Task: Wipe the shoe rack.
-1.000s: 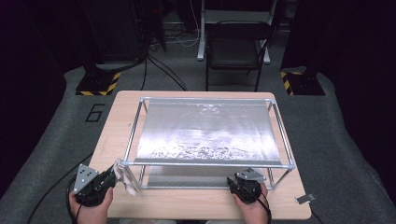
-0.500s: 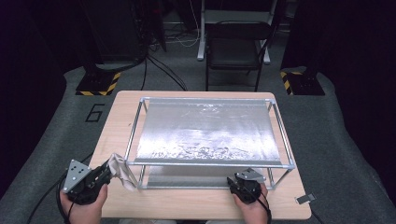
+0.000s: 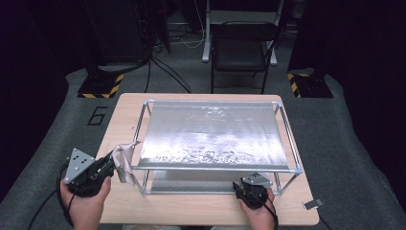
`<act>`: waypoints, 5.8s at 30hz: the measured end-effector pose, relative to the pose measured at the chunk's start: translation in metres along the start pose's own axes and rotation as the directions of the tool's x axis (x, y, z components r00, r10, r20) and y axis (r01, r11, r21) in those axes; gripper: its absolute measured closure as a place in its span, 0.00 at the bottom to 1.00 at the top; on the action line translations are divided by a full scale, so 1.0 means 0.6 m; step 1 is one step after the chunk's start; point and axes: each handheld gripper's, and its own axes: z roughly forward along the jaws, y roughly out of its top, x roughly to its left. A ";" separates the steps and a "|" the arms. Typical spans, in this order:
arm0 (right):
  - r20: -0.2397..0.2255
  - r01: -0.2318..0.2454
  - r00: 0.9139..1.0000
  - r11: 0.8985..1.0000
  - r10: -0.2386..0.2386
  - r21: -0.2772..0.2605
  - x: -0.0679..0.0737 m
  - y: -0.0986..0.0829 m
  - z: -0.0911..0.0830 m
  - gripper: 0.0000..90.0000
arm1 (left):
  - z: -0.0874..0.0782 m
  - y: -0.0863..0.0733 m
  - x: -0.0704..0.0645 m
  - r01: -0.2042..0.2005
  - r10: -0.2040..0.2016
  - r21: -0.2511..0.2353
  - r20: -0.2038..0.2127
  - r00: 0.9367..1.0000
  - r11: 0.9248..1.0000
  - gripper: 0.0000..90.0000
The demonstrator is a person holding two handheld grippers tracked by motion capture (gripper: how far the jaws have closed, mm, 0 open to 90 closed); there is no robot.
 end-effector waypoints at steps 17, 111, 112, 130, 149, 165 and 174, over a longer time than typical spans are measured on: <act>-0.001 -0.001 1.000 1.000 0.001 -0.001 0.000 0.000 0.000 0.68 | 0.046 0.059 -0.030 -0.034 0.033 0.025 0.044 0.998 0.999 0.91; -0.008 -0.016 1.000 1.000 0.016 -0.001 0.003 0.000 0.000 0.68 | 0.117 0.021 -0.100 -0.060 0.028 0.178 0.178 0.984 0.982 0.86; -0.008 -0.015 1.000 1.000 0.015 -0.001 0.002 0.000 0.000 0.68 | 0.120 0.022 -0.105 -0.065 0.032 0.179 0.185 0.982 0.982 0.86; -0.007 -0.014 1.000 1.000 0.014 -0.001 0.003 0.000 0.000 0.69 | 0.165 0.036 -0.180 -0.102 0.055 0.177 0.253 0.966 0.979 0.86; -0.013 -0.007 1.000 1.000 0.007 -0.005 0.001 0.000 0.001 0.69 | 0.151 0.056 -0.197 -0.134 0.076 0.145 0.348 0.934 0.980 0.57; -0.012 -0.020 1.000 1.000 0.020 -0.003 0.003 0.000 0.001 0.69 | 0.091 0.065 -0.131 -0.072 0.048 0.077 0.281 0.958 0.994 0.55; -0.012 -0.005 1.000 1.000 0.005 -0.004 0.001 0.000 0.001 0.69 | 0.134 0.053 -0.135 -0.106 0.071 0.138 0.241 0.968 0.985 0.67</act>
